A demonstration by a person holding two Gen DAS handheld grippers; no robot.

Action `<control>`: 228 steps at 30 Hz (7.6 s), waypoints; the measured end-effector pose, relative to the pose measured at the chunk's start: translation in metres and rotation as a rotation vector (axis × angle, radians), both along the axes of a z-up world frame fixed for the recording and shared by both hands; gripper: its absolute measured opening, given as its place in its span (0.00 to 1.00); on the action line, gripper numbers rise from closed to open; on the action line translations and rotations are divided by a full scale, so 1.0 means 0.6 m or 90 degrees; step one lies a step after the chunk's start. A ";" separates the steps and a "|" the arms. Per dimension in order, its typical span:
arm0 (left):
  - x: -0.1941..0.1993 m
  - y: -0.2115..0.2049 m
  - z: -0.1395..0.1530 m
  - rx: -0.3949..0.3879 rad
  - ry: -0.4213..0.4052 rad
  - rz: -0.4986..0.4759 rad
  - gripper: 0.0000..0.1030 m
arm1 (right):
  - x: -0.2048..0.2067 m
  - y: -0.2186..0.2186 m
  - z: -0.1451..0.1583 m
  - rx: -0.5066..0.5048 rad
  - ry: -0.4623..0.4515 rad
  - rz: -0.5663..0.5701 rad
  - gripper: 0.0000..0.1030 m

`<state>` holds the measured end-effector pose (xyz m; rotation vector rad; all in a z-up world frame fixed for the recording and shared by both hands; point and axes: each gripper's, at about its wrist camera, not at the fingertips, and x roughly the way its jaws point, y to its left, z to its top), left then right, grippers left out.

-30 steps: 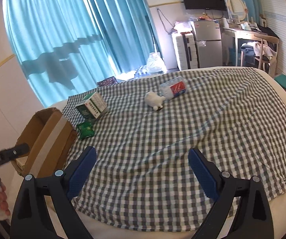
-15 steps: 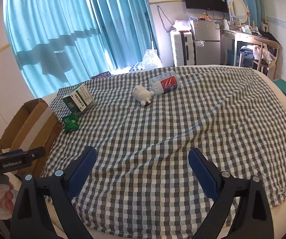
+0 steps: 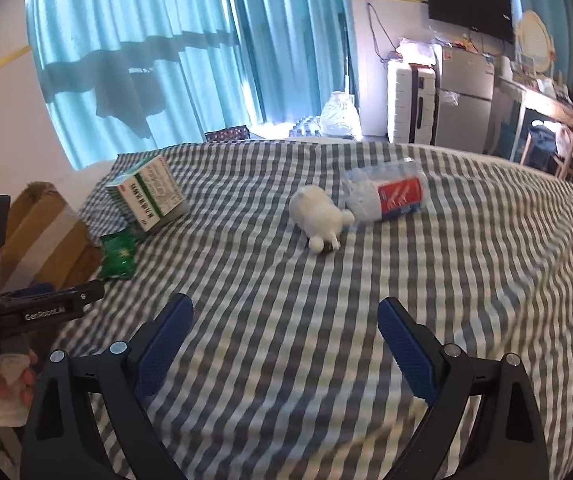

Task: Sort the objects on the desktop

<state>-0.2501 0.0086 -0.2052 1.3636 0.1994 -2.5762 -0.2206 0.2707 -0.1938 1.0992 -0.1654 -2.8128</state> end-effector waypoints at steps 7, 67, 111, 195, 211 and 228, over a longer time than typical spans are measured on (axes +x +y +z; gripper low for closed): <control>-0.074 -0.016 -0.051 -0.025 -0.006 0.040 1.00 | -0.140 -0.011 -0.031 0.027 -0.008 0.023 0.88; 0.266 -0.029 0.252 0.021 0.146 -0.164 0.36 | 0.259 -0.134 0.179 -0.097 0.001 0.059 0.41; 0.217 -0.393 0.170 -0.025 0.076 0.059 0.36 | 0.028 -0.555 0.176 -0.053 -0.023 0.344 0.41; -0.131 0.347 -0.047 -0.023 0.006 -0.199 0.99 | 0.057 0.321 0.009 -0.081 -0.009 -0.217 1.00; -0.192 0.263 -0.079 -0.024 -0.009 -0.251 0.08 | -0.203 0.178 -0.027 0.050 0.028 -0.010 1.00; -0.184 0.207 -0.057 0.042 -0.013 -0.245 0.06 | -0.249 0.164 -0.067 0.030 -0.093 -0.020 0.86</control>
